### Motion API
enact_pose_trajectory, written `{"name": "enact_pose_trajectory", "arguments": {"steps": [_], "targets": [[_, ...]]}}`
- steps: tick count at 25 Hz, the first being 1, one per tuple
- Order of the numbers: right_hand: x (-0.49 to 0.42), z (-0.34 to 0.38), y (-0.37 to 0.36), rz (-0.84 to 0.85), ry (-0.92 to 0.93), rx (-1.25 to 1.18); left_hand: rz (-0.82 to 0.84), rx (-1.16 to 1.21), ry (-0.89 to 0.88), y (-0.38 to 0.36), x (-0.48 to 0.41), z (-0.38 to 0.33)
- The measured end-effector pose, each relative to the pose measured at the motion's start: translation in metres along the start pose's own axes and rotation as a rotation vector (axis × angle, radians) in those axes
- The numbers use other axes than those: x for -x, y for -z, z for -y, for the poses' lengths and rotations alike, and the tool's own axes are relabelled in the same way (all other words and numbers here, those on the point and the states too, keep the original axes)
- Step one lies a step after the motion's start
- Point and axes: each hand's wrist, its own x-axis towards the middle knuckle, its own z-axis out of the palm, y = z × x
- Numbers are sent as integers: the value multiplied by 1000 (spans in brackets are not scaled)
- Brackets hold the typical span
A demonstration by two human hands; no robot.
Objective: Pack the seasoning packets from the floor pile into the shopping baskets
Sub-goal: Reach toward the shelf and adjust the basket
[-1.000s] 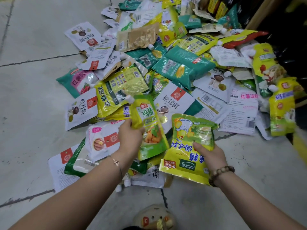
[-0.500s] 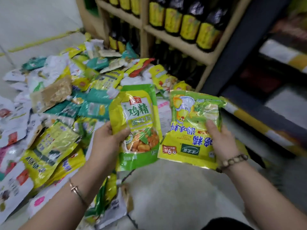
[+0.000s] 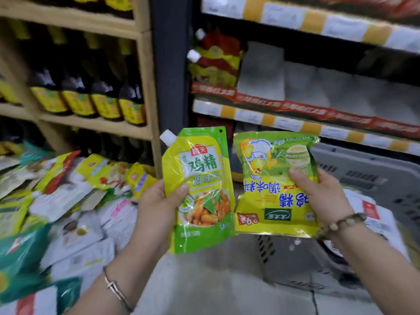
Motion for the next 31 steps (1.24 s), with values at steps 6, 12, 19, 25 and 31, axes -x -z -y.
{"name": "enact_pose_trajectory", "arguments": {"steps": [6, 12, 19, 25, 31], "targets": [[-30, 15, 115, -268, 16, 31, 212, 72, 127, -100, -25, -11], [-33, -47, 194, -391, -75, 186, 434, -128, 103, -212, -29, 37], [-51, -119, 216, -243, -273, 311, 516, -793, -1, -271, -21, 107], [-70, -153, 223, 68, -241, 723, 712, -1304, -50, -266, -17, 123], [-79, -158, 225, 443, 7, 1280, 1113, -1800, -314, -278, -23, 139]]}}
